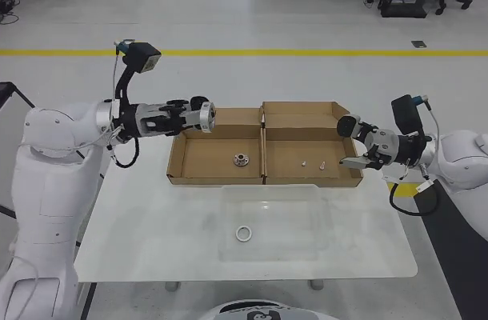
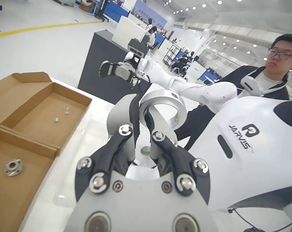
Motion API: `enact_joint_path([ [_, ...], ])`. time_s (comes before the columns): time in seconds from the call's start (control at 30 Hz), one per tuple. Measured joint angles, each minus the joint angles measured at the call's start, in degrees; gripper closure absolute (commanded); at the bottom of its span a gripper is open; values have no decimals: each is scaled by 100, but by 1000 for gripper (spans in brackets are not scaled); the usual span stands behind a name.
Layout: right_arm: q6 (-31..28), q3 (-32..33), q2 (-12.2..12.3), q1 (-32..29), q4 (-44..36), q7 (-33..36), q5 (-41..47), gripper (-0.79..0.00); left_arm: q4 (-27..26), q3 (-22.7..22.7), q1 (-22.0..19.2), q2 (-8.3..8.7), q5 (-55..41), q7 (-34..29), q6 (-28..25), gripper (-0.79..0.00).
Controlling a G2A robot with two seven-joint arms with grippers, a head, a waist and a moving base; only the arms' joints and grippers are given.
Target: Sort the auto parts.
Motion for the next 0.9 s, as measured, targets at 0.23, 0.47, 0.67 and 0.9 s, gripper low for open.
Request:
enact_joint_path([
  [0.23,0,0,0,0,0,0,0,-785,782,840,-597,-70,1317,-36,-176,0],
  [0.47,0,0,0,0,0,0,0,-785,1231,1503,-799,-135,2446,125,-173,0],
  [0.67,0,0,0,0,0,0,0,-785,1649,2047,-1084,-246,3005,359,-154,0],
  [0.9,0,0,0,0,0,0,0,-785,2355,2818,-1578,-490,3504,736,-107,0],
])
